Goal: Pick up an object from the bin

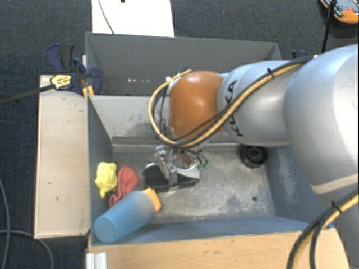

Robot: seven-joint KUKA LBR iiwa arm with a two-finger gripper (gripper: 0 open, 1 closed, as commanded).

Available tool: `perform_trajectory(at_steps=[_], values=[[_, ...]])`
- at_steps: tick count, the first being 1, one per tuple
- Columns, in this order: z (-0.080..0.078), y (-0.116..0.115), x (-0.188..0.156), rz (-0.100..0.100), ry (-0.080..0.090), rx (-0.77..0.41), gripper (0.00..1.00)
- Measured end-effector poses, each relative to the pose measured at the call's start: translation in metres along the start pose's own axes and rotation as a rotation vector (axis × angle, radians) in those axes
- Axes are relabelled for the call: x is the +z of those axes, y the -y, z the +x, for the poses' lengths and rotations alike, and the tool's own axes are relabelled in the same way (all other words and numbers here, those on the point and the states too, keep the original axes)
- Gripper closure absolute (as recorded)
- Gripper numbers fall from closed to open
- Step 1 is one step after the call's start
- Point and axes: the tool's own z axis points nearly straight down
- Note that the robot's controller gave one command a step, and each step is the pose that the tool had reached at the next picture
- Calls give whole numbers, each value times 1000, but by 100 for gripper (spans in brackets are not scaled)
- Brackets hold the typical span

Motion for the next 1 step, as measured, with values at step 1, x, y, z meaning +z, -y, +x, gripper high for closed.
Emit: perform_trajectory(at_steps=[1], values=[[0, 0, 0, 0, 0, 2, 100]])
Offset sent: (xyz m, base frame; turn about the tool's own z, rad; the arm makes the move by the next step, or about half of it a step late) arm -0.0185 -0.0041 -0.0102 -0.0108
